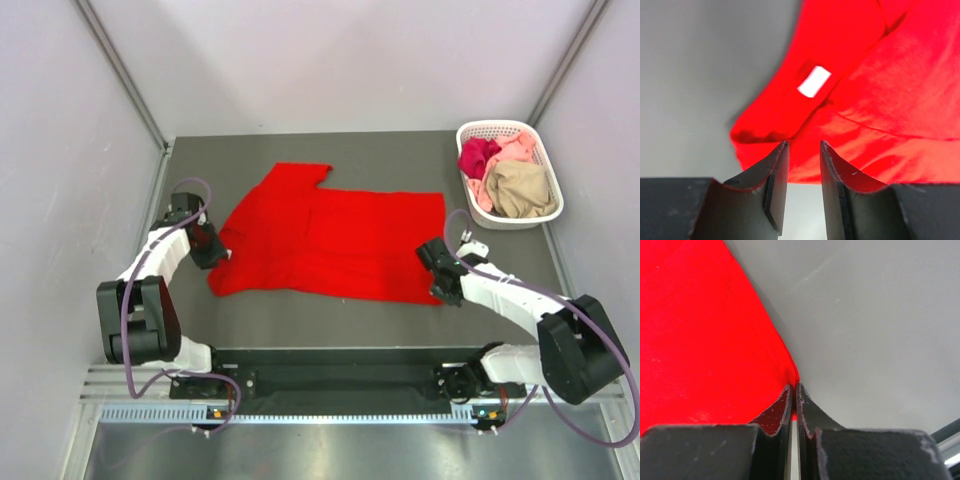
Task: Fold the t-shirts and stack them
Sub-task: Fold the tshirt
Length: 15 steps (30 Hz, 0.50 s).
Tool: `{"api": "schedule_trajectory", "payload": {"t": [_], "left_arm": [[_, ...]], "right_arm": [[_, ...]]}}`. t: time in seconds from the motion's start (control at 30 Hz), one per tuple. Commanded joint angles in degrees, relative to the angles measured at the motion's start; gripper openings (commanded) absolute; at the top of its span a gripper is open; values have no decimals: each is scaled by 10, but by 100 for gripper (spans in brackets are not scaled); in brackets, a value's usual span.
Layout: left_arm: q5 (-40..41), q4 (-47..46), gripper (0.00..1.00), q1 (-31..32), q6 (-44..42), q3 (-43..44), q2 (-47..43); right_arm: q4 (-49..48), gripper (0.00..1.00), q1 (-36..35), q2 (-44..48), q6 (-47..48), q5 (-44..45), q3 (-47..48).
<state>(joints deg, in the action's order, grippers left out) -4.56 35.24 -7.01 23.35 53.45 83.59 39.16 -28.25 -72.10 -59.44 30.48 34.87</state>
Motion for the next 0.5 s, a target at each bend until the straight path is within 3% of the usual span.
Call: {"api": "schedule_trajectory", "payload": {"t": [0.0,0.47], "left_arm": [[-10,10,36,23,-15,17,5],[14,18,37,45,-23,17,74]], "right_arm": [[20,0,21,22,30,34,-2],[5,0,28,36,37,15,-5]]}}
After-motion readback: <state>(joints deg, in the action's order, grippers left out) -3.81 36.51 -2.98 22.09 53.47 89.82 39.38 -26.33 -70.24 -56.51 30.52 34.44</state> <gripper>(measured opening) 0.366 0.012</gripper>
